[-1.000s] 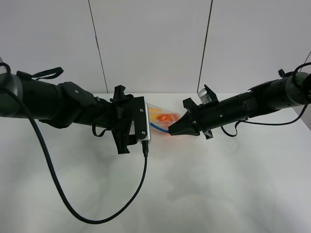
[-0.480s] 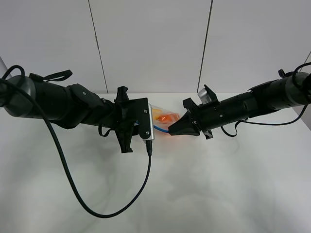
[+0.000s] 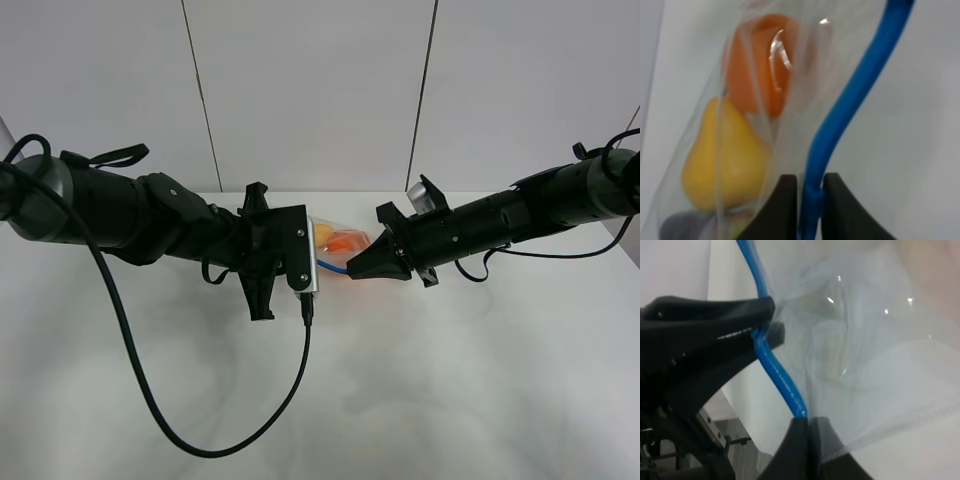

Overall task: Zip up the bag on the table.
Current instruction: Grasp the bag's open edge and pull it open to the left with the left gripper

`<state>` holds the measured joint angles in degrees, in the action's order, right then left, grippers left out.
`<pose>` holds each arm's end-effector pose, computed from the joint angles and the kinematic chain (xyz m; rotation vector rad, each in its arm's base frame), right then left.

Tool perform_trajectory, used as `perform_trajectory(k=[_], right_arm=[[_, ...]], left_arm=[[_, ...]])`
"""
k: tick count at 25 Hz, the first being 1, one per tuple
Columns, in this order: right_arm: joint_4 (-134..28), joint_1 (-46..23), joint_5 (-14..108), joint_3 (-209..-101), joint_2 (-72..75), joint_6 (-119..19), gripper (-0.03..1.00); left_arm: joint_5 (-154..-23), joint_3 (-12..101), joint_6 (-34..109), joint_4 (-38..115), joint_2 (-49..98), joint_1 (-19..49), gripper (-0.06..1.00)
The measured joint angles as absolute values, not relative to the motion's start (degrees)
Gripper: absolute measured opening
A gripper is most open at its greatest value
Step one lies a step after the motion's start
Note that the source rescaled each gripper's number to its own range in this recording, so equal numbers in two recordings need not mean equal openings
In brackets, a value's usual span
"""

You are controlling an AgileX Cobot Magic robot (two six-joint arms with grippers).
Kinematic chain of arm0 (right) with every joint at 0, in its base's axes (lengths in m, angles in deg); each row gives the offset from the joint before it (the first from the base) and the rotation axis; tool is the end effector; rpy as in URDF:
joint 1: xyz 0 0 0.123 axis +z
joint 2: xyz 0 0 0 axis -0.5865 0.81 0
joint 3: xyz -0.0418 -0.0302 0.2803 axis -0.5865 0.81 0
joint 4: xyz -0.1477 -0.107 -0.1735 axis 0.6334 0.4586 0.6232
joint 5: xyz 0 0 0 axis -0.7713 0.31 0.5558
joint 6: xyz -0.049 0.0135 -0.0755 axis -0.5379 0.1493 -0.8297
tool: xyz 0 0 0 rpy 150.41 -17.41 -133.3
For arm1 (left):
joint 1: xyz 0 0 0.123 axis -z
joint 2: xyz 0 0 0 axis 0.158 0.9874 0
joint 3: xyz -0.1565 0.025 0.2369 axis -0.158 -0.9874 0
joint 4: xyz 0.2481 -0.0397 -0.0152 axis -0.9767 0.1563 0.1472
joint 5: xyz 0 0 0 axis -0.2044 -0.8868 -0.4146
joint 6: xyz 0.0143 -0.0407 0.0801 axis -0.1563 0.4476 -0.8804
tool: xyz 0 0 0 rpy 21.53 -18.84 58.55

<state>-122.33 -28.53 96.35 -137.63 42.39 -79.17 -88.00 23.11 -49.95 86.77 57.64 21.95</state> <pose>0.3479 0.1213 0.1527 -0.1344 2.5771 1.4449 0.3217 -0.1992 0.1649 1.6973 1.6326 0.1873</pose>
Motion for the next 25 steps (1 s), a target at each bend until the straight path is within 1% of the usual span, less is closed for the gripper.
perform_trajectory(k=[13,17,25], right_arm=[[-121.9,-28.5,96.4,-137.6,42.4,-79.1,0.0],[-121.9,-28.5,96.4,-137.6,42.4,-78.9,0.0],[-123.1,-28.5,96.1,-137.7,42.4,-78.6,0.0]], left_arm=[[-90.3,23.1,-49.9,86.8,57.6,22.0,0.05],[-90.3,23.1,-49.9,86.8,57.6,22.0,0.0],[-86.0,23.1,-49.9,86.8,57.6,21.8,0.0]])
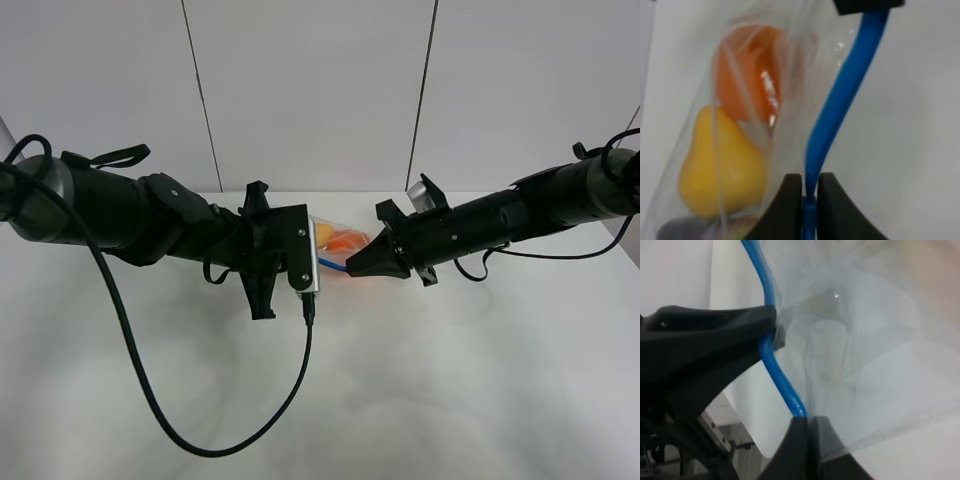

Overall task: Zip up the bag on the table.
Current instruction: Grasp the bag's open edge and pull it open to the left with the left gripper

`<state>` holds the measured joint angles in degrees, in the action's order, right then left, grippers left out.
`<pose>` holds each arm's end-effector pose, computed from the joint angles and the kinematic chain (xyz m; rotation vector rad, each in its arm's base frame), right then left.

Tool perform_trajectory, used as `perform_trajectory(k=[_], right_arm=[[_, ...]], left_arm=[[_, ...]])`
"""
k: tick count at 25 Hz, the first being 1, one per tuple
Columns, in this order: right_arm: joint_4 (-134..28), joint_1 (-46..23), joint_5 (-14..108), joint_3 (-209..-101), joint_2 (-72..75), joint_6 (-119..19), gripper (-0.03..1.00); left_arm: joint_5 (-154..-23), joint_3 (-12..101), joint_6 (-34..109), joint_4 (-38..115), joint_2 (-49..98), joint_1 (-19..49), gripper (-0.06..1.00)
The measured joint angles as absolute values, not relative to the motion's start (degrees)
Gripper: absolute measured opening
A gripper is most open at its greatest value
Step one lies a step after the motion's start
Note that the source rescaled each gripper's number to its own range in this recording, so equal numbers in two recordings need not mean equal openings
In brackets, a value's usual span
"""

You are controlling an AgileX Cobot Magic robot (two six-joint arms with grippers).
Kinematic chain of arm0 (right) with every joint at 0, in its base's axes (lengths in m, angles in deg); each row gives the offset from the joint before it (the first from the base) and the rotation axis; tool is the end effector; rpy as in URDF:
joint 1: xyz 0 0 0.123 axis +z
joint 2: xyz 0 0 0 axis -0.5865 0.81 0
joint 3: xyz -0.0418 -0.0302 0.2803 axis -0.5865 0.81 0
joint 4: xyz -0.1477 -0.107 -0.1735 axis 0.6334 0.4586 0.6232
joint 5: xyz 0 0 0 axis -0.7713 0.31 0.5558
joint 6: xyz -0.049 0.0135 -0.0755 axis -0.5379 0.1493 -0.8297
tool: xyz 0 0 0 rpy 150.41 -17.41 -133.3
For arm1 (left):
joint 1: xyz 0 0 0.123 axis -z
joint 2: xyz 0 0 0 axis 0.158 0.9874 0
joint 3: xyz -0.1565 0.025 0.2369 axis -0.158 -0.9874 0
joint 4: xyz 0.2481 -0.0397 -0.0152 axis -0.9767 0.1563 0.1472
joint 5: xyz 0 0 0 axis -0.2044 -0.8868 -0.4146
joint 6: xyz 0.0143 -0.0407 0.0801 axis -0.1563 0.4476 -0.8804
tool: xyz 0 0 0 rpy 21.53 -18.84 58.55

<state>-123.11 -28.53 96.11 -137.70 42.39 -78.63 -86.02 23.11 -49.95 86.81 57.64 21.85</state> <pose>0.3492 0.1215 0.1534 -0.1059 2.5712 1.4517 0.3244 -0.1968 0.1659 1.6761 1.6376 0.2268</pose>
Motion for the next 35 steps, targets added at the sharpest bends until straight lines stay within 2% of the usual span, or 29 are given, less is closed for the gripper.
perform_trajectory(k=[17,35], right_arm=[[-124.4,-28.5,95.4,-138.0,42.4,-78.0,0.0],[-123.5,-28.5,98.1,-138.0,42.4,-77.8,0.0]], left_arm=[[-74.5,23.1,-50.2,77.7,57.6,16.2,0.0],[-71.9,23.1,-50.2,66.6,57.6,2.8,0.0]])
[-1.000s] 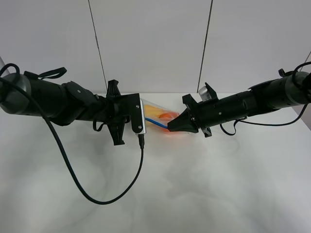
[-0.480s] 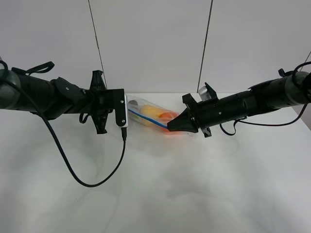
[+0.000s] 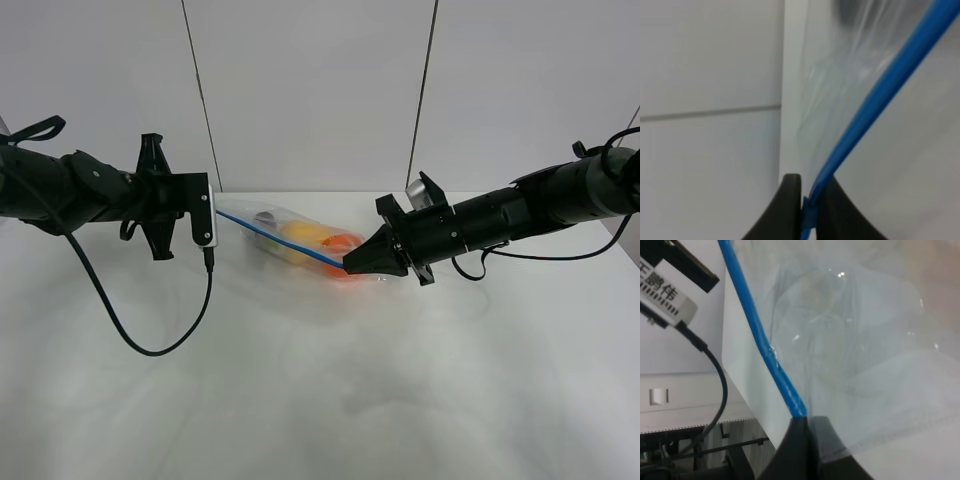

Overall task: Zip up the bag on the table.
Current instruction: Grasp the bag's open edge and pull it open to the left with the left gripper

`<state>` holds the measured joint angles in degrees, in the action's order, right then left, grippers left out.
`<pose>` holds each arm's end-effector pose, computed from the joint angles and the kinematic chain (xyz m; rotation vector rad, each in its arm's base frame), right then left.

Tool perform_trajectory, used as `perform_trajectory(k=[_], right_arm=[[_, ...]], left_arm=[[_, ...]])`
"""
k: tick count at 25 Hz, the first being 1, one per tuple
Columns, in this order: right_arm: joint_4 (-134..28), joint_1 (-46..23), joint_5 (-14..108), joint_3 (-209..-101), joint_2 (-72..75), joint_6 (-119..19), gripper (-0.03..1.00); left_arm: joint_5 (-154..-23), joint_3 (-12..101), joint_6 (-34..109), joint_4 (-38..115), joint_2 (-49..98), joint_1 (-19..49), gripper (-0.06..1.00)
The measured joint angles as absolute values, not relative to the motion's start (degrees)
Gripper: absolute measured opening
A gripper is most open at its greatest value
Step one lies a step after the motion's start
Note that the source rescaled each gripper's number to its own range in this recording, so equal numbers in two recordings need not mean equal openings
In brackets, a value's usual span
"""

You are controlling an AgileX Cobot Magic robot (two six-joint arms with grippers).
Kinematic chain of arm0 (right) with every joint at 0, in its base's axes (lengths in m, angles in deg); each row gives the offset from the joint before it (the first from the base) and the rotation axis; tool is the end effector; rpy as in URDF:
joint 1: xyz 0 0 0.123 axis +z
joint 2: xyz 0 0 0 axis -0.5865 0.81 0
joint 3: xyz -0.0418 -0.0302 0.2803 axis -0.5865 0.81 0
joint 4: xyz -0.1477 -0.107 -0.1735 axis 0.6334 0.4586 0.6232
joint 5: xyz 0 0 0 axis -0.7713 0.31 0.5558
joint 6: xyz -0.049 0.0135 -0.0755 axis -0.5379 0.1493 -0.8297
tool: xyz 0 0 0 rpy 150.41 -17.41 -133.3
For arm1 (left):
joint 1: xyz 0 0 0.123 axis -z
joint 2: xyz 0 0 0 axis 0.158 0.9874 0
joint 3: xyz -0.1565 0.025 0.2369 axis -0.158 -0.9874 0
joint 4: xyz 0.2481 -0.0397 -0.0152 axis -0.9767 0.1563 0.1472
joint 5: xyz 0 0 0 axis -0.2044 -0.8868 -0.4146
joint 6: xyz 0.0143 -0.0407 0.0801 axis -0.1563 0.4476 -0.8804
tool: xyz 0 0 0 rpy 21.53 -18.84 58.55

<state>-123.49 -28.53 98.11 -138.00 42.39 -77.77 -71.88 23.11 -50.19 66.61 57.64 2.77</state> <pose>0.3483 0.1231 0.1566 -0.1036 2.5663 1.5024 0.3832 -0.0668 0.1791 1.5839 1.6314 0.8329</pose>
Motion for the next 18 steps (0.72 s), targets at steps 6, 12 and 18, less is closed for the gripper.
perform_trajectory(k=[6,12,18], right_arm=[[-123.8,-28.5,98.2,-138.0,42.4,-77.8,0.0],[-123.8,-28.5,98.2,-138.0,42.4,-77.8,0.0],[-122.2,-28.5,98.2,-138.0,42.4,-77.8,0.0]], left_arm=[[-72.0,23.1,-50.2,65.9,57.6,1.5,0.0],[-72.3,23.1,-50.1,65.8,57.6,1.3,0.0],[-72.7,23.1,-47.0,65.8,57.6,0.6,0.21]])
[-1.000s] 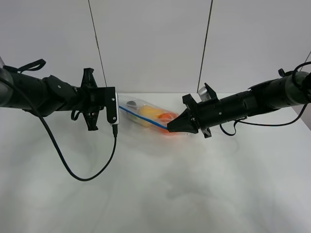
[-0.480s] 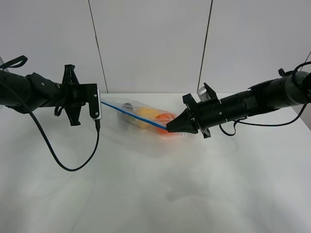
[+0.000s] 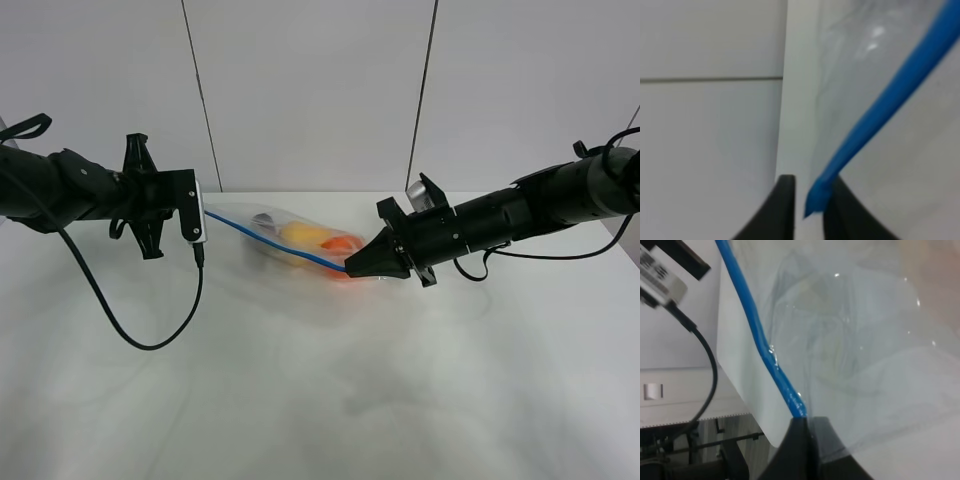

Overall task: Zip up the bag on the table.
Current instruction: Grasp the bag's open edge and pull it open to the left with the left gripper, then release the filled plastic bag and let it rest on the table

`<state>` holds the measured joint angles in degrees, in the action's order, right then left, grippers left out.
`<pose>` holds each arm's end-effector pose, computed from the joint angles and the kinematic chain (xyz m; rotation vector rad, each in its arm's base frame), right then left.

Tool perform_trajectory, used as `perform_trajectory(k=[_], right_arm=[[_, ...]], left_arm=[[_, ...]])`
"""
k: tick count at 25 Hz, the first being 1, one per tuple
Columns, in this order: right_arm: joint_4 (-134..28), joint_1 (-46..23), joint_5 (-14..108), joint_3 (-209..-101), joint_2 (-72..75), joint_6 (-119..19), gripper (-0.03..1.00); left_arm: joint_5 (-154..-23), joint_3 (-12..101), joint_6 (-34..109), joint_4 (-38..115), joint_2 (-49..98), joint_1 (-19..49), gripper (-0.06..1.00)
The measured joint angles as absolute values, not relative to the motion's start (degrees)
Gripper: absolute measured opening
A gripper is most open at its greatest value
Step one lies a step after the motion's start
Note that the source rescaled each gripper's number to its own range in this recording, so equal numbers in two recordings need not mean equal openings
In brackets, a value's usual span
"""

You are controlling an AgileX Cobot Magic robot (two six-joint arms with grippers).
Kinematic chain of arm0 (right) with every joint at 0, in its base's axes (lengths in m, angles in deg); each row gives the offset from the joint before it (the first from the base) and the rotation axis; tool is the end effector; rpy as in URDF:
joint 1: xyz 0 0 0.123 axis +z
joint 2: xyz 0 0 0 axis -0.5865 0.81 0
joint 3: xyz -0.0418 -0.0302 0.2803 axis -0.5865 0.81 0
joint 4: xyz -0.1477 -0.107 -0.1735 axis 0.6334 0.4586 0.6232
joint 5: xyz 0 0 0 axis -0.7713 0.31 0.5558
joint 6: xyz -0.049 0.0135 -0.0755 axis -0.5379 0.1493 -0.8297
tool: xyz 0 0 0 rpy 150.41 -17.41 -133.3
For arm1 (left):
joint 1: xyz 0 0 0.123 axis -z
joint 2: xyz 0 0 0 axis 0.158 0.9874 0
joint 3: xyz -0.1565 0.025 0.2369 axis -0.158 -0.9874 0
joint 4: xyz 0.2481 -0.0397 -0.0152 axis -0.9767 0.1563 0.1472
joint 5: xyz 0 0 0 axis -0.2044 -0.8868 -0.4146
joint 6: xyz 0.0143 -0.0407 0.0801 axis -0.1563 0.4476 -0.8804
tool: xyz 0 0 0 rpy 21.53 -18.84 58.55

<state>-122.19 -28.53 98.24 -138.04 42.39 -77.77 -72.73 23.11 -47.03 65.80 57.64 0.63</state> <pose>0.3471 0.1227 0.1557 -0.1300 2.5814 1.4897 0.3849 -0.0535 0.1783 1.5275 1.6922 0.8136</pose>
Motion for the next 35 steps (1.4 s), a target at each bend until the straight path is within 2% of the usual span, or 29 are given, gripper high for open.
perform_trajectory(k=[4,7,10,18,25,29,35], right_arm=[[-121.8,-28.5,98.4,-138.0,42.4,-77.8,0.0],[-121.7,-28.5,98.4,-138.0,42.4,-77.8,0.0],[-121.6,-28.5,98.9,-138.0,42.4,-77.8,0.0],[-121.6,-28.5,99.4,-138.0,42.4,-77.8,0.0],[-121.6,-28.5,99.7,-138.0,42.4,-77.8,0.0],[-121.6,-28.5,99.7,-138.0,42.4,-77.8,0.0],[-121.6,-28.5,99.7,-138.0,42.4,-77.8,0.0]], left_arm=[[-72.7,23.1,-43.9,65.8,57.6,0.5,0.6],[-72.4,23.1,-40.8,65.8,57.6,-1.1,0.76],[-71.3,23.1,-34.4,65.8,57.6,-4.5,0.8],[-63.9,23.1,-4.6,65.9,57.6,-9.6,0.94],[-65.7,23.5,10.4,66.0,57.6,-10.2,0.96],[-74.3,26.8,19.0,66.0,57.7,-11.3,0.96],[-97.0,35.5,24.7,66.1,57.7,-14.6,0.96]])
